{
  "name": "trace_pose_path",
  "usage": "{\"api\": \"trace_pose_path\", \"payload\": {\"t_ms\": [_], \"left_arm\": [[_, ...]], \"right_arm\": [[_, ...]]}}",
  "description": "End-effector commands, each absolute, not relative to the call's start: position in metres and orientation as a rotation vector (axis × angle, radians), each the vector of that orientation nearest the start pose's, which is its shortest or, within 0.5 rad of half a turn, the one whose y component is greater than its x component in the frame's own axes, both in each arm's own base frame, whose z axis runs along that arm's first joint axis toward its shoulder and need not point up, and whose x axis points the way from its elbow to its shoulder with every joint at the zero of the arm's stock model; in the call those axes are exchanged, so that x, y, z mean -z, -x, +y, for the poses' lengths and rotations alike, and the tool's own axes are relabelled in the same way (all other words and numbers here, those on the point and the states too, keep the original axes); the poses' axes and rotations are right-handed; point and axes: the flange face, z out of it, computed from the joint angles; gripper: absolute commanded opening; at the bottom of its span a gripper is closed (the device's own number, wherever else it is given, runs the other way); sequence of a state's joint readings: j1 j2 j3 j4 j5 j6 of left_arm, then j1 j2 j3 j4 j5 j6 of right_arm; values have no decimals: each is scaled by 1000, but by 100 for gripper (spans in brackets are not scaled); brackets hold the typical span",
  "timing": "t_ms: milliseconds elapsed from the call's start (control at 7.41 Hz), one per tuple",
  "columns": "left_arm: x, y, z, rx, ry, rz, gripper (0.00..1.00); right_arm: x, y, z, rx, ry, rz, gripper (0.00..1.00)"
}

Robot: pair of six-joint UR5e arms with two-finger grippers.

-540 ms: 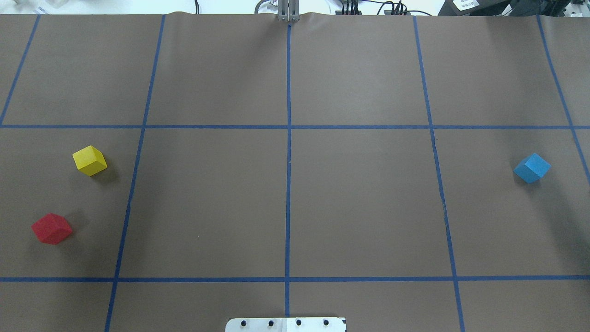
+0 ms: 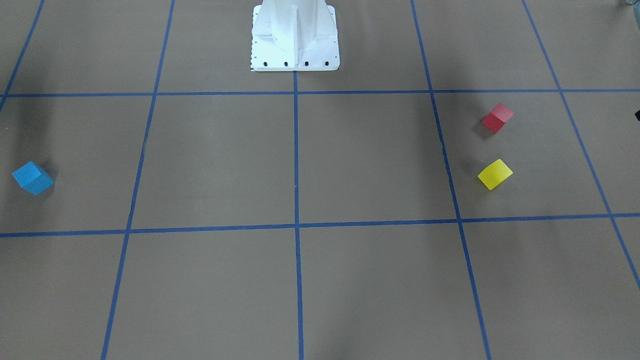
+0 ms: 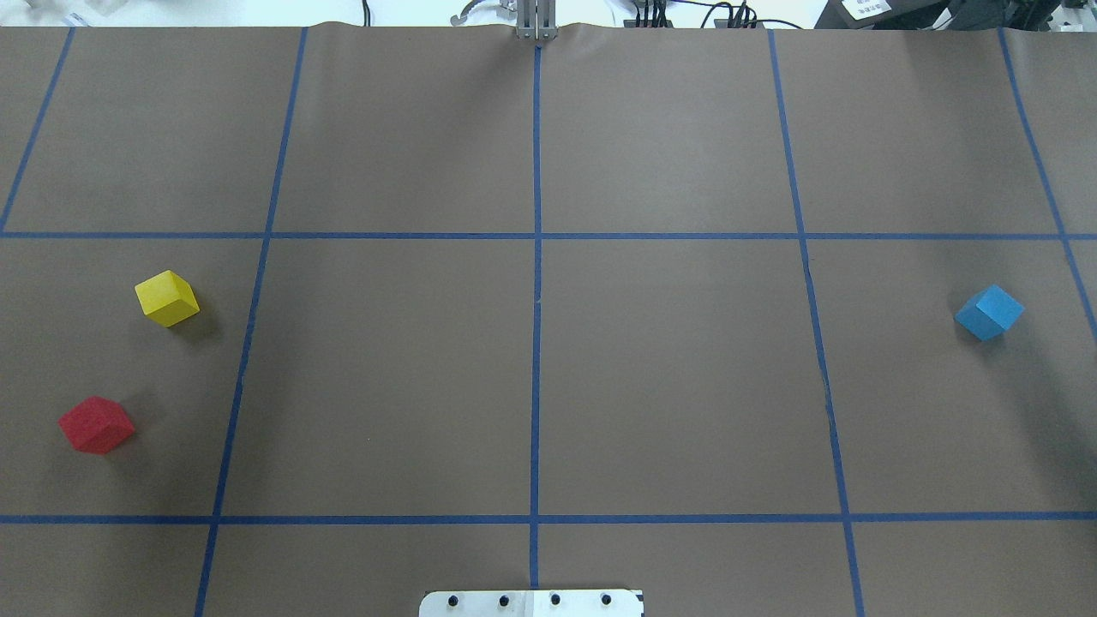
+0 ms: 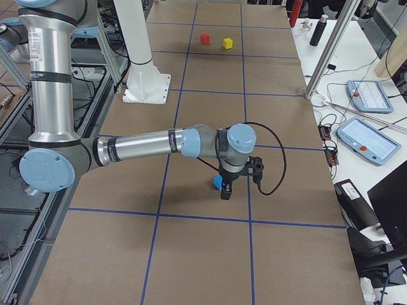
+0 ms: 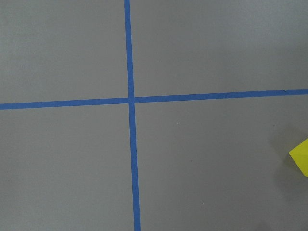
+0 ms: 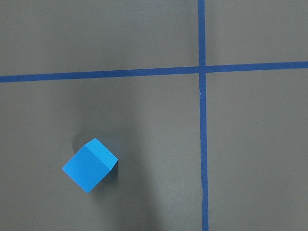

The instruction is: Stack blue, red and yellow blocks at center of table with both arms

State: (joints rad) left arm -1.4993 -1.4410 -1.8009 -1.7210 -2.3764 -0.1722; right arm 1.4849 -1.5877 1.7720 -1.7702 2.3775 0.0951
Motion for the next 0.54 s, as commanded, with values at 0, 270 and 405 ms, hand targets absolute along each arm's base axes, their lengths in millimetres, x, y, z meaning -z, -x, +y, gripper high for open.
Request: {"api": "trace_pose_path", "payload": {"t_ms": [0,270,405], "left_arm": [[-593,29,-444,-5,-144,828,100],[-590,28,-447,-13,-150,839,100],[-588,25,-448,-22,-154,840,100]], "right_arm": [[-585,-20,-481,-14,84,-803,100],[-580,-20,-478,-3,58,-806,100],[-582,-19,-479,11,35,-807,100]]}}
